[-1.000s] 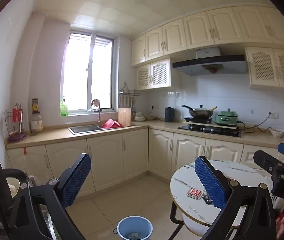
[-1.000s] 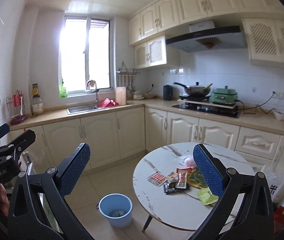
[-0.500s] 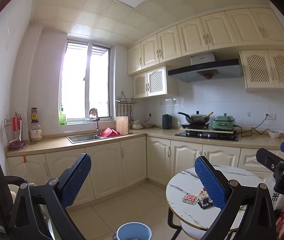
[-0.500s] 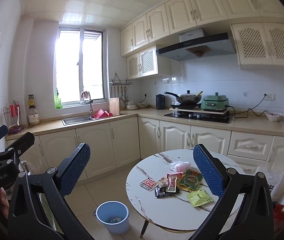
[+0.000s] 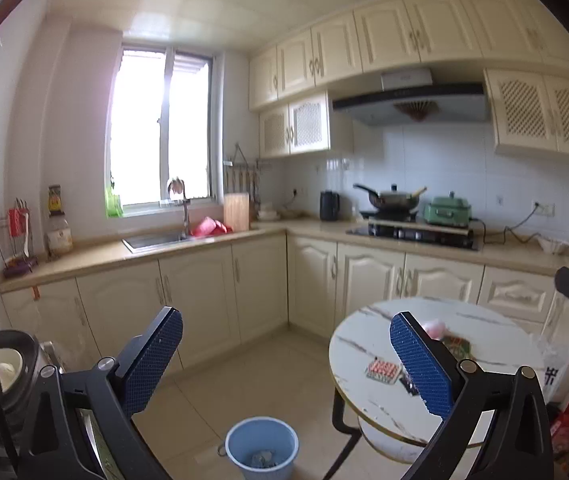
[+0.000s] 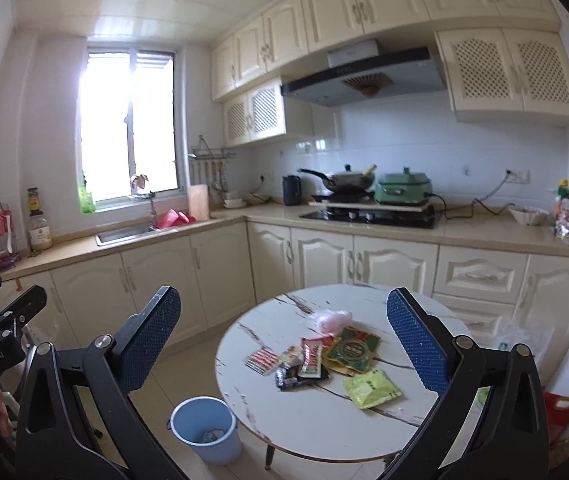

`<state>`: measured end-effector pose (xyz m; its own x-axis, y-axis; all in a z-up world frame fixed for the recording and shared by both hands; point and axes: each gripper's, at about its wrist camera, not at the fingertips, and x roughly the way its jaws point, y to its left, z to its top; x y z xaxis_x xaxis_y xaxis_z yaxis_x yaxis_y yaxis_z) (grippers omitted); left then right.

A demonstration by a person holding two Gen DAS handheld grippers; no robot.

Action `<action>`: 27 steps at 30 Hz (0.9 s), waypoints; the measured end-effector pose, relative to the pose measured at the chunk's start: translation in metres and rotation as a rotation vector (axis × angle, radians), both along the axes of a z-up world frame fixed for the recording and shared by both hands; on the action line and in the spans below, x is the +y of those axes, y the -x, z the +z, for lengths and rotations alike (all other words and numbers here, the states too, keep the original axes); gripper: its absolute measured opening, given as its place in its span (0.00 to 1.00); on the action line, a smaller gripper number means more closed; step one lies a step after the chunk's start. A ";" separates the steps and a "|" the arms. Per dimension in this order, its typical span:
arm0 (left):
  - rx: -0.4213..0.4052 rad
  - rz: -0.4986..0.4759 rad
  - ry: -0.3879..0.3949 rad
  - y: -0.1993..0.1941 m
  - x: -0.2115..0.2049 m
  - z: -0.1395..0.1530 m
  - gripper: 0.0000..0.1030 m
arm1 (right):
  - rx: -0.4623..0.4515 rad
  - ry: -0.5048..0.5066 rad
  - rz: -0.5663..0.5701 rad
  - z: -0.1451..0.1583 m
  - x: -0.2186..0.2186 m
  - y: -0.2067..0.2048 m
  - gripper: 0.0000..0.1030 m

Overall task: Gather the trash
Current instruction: 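Raise both tools from the bucket and move them back to the table, then grasp the yellow cartoon snack packet with the left gripper while the right gripper grasps the red-checked sachet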

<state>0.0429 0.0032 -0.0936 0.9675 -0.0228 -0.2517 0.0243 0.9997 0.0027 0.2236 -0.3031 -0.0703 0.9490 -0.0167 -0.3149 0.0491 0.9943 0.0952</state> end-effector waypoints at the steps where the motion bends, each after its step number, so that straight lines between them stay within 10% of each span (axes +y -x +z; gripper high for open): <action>1: 0.024 -0.008 0.000 -0.011 -0.003 -0.005 0.99 | 0.022 -0.003 -0.017 -0.007 -0.007 -0.006 1.00; 27: 0.610 -0.294 -0.074 -0.417 -0.144 -0.094 0.96 | 0.525 -0.065 -0.138 -0.196 -0.121 -0.154 1.00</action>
<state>0.4597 -0.1407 -0.1876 0.6080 -0.2248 -0.7614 0.3142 0.9489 -0.0293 0.3776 -0.4239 -0.2667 0.6545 -0.0950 -0.7501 0.2363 0.9681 0.0836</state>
